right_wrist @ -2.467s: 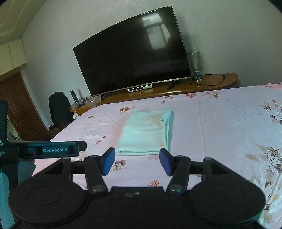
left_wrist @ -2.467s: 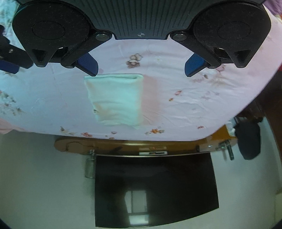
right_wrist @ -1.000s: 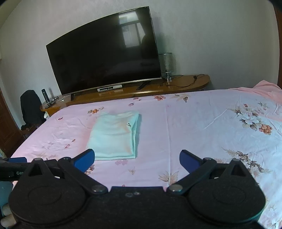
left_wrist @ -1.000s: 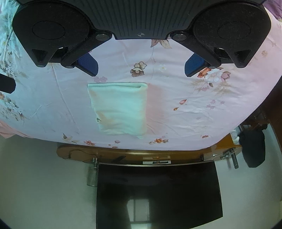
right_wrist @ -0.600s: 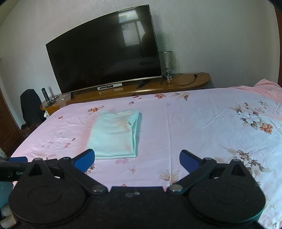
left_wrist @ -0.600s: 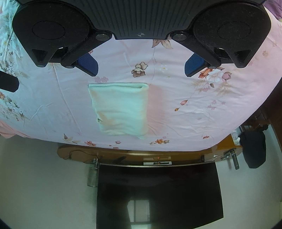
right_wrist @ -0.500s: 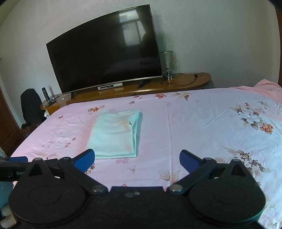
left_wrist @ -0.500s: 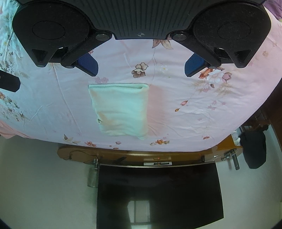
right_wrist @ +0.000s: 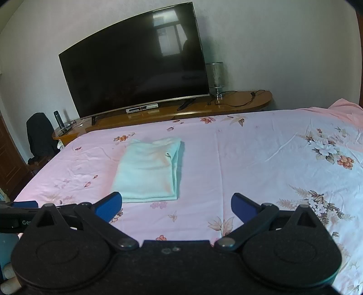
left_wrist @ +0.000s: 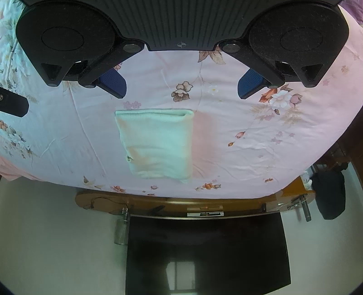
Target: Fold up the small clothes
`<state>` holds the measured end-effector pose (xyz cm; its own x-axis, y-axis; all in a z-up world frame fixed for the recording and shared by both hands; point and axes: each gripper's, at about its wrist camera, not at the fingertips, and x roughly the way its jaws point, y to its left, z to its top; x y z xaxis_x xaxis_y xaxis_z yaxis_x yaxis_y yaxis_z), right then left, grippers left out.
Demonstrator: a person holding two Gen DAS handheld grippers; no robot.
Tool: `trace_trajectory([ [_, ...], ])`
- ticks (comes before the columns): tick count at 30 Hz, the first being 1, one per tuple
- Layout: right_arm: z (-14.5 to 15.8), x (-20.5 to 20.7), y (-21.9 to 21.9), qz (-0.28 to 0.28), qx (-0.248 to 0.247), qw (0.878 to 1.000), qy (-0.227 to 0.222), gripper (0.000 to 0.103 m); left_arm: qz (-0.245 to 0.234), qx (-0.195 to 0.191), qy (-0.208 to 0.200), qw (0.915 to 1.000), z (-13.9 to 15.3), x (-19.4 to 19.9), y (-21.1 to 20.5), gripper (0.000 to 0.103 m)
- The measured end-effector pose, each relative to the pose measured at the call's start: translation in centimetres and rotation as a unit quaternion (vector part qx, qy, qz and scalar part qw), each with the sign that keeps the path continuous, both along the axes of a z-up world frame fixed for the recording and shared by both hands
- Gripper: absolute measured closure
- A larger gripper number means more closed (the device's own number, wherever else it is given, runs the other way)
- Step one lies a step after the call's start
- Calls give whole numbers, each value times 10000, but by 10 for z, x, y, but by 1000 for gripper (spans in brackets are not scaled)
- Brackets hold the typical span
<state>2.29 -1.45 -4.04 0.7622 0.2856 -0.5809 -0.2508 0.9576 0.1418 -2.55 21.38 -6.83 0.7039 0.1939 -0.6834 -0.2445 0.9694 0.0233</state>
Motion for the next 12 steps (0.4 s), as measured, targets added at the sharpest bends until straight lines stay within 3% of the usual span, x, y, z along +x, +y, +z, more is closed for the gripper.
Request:
trace_trajectory([
  [6,-5,3,3,-10,-22,10000,74,1,-215,-120,7,9997,-7,9,3,0],
  [10,-8,9,4,-37,-54,9999,139,1,-378,-604,-519,9961,-11,8,17,0],
  [12,-9,13,2,-73,-61,9998,169,1,-234,-595,-584,9962,-14,16,29,0],
])
